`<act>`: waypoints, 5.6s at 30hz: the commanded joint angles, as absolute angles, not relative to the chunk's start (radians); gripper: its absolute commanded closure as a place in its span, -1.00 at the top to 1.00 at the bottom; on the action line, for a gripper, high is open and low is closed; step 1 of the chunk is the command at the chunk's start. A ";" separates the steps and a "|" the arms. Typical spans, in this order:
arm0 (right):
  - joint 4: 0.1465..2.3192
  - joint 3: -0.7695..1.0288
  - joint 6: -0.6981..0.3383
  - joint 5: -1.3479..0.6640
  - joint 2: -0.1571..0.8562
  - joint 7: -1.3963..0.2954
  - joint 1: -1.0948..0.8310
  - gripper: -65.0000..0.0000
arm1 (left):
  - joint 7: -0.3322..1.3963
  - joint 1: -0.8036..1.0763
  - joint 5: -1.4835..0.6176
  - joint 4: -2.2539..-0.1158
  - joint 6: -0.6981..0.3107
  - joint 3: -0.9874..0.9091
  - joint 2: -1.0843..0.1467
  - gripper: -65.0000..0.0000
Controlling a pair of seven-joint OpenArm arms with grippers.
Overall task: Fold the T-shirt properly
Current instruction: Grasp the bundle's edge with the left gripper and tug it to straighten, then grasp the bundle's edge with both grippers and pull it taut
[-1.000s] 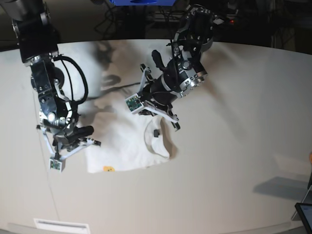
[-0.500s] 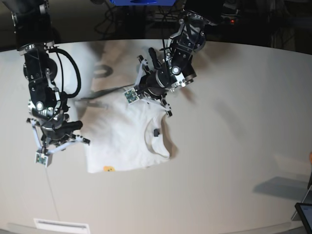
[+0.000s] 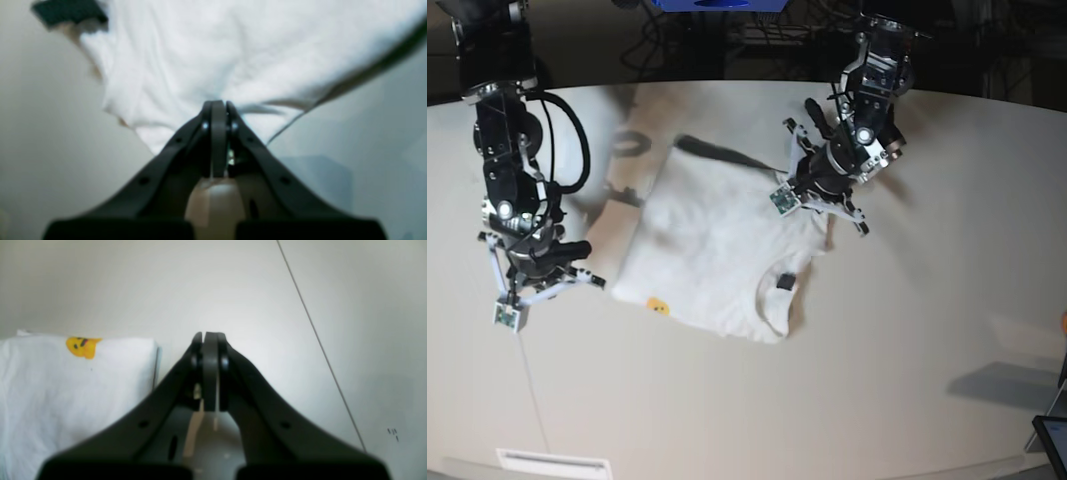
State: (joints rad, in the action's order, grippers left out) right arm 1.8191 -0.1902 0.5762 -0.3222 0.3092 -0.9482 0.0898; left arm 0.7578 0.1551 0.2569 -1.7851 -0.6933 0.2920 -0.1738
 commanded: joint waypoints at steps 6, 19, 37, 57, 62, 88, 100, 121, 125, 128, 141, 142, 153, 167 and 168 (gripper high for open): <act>1.870 -0.188 0.576 -0.312 0.315 -0.931 0.096 -0.99 | 0.791 0.096 0.278 -1.785 -0.698 0.259 -0.266 -1.00; 1.871 -0.183 0.576 -0.312 0.317 -0.923 0.058 -0.99 | 0.788 -0.189 0.278 -1.535 -0.698 0.268 -0.265 -1.00; 1.871 -0.182 0.576 -0.312 0.318 -0.923 0.062 -0.99 | 0.685 -0.420 0.285 -1.148 -0.698 0.395 -0.150 -1.00; 1.871 -0.180 0.576 -0.312 0.318 -0.923 0.056 -0.99 | 0.450 -0.690 0.278 -0.759 -0.602 0.530 0.056 -1.00; 1.871 -0.180 0.576 -0.312 0.318 -0.923 0.056 -0.99 | 0.437 -0.725 0.277 -0.746 -0.593 0.544 0.076 -1.00; 1.982 -0.400 0.579 -0.311 0.384 -0.651 -0.231 -1.00 | 0.532 0.151 0.277 -1.945 -0.698 0.265 -0.036 -1.00; 1.980 -0.601 0.585 -0.311 0.383 -0.653 -0.220 -1.00 | 0.535 0.177 0.283 -1.940 -0.698 0.265 -0.038 -1.00; 1.824 -0.595 0.585 -0.311 0.375 -0.591 -0.266 -1.00 | 0.535 0.191 0.282 -1.750 -0.698 0.262 -0.136 -1.00; 1.793 -0.599 0.585 -0.311 0.374 -0.591 -0.266 -1.00 | 0.535 0.191 0.282 -1.693 -0.698 0.262 -0.140 -1.00; 1.793 -0.593 0.585 -0.311 0.375 -0.591 -0.266 -1.00 | 0.533 0.191 0.278 -1.667 -0.698 0.262 -0.140 -1.00; 1.897 -0.591 0.585 -0.311 0.387 -0.599 -0.232 -1.00 | 0.607 0.199 0.282 -1.937 -0.698 0.260 -0.134 -1.00; 1.916 -0.591 0.585 -0.311 0.403 -0.599 -0.222 -1.00 | 0.618 0.193 0.280 -1.957 -0.698 0.260 -0.133 -1.00; 1.954 -0.417 0.585 -0.311 0.418 -0.599 -0.220 -1.00 | 0.618 0.188 0.277 -1.939 -0.641 0.096 -0.137 -1.00; 1.862 -0.286 0.578 -0.314 0.381 -0.595 -0.257 -1.00 | 0.611 0.171 0.277 -1.791 -0.639 0.142 -0.130 -1.00; 1.851 -0.291 0.578 -0.314 0.381 -0.593 -0.257 -1.00 | 0.611 0.170 0.277 -1.791 -0.639 0.153 -0.124 -1.00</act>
